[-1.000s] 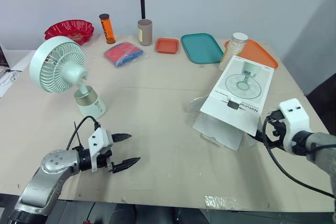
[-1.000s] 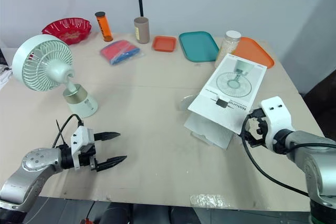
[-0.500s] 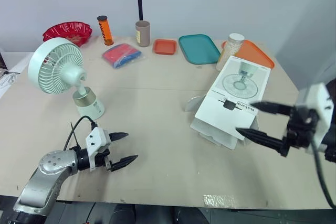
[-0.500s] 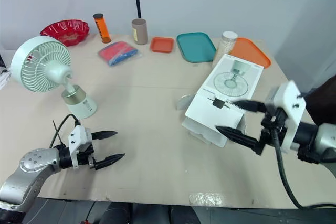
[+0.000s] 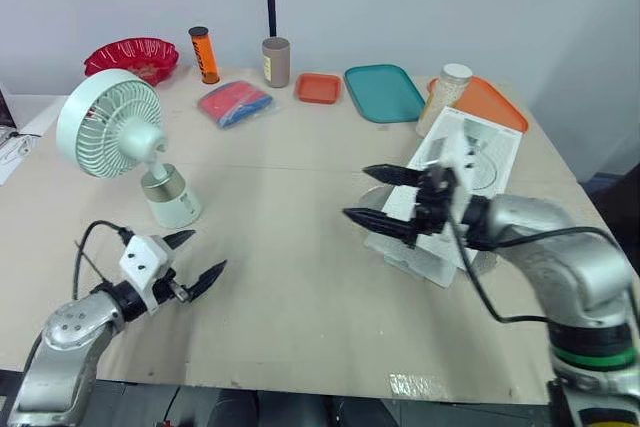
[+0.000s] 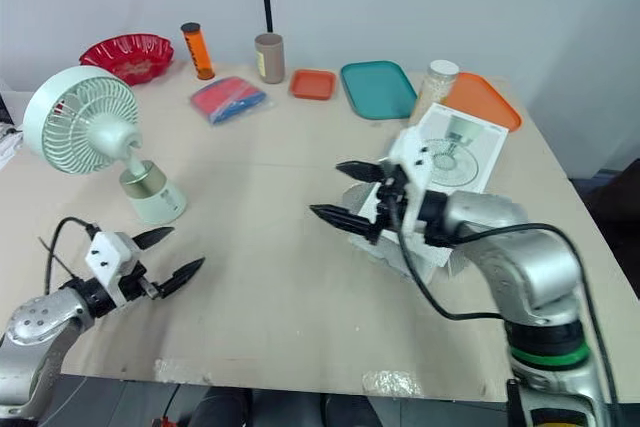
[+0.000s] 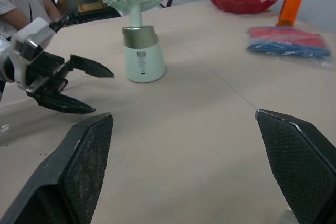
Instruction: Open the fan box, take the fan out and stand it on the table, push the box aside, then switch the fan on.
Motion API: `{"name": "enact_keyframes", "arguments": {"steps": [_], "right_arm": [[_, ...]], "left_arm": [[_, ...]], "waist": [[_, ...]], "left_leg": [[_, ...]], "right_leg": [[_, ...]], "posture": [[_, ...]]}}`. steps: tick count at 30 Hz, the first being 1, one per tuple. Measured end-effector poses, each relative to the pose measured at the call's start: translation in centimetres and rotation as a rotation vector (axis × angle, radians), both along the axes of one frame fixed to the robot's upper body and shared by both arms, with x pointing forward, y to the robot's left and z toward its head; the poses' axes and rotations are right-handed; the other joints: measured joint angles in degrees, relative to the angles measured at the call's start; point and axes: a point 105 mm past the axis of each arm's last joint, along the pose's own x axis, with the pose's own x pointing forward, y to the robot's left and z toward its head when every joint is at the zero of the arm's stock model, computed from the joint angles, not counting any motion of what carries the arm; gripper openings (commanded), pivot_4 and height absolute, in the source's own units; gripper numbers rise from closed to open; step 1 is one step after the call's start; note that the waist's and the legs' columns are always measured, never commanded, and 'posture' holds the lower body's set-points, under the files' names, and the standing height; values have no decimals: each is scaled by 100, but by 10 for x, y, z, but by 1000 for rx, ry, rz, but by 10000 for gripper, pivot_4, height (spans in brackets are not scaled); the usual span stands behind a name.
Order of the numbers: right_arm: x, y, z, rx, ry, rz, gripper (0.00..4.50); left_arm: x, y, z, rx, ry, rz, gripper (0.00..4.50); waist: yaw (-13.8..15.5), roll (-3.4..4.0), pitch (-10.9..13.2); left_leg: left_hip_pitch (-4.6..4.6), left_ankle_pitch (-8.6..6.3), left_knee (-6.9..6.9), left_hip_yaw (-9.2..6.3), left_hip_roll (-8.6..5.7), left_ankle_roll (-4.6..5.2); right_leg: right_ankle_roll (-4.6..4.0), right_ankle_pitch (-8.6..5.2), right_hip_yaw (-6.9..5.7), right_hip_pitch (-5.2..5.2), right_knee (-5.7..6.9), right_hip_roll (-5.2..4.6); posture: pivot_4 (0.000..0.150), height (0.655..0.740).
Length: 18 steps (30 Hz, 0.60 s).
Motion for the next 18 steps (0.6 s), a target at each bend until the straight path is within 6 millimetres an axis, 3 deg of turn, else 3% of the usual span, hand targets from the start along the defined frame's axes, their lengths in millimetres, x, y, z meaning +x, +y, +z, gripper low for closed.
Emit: {"name": "enact_keyframes", "arguments": {"steps": [4,11,18], "right_arm": [[0,20,2,22,-22,96,44270],[17,33,-8,19,-11,122,44270],[19,41,-21,-28,-13,142,44270]], "left_arm": [[-4,25,9,-3,-64,158,45000],[-17,70,42,61,-224,378,45000],[-32,87,83,162,-369,464,45000]], "waist": [[5,-1,0],[2,-4,1],[2,-5,1]], "left_leg": [[0,0,0,-3,0,0],[0,1,-2,-4,1,-1],[1,1,-2,-4,1,-3]], "right_leg": [[0,0,-3,1,-1,0],[-2,1,-5,0,0,0],[-3,1,-5,0,0,-1]], "posture": [[1500,7389],[1500,7389],[1500,7389]]}}
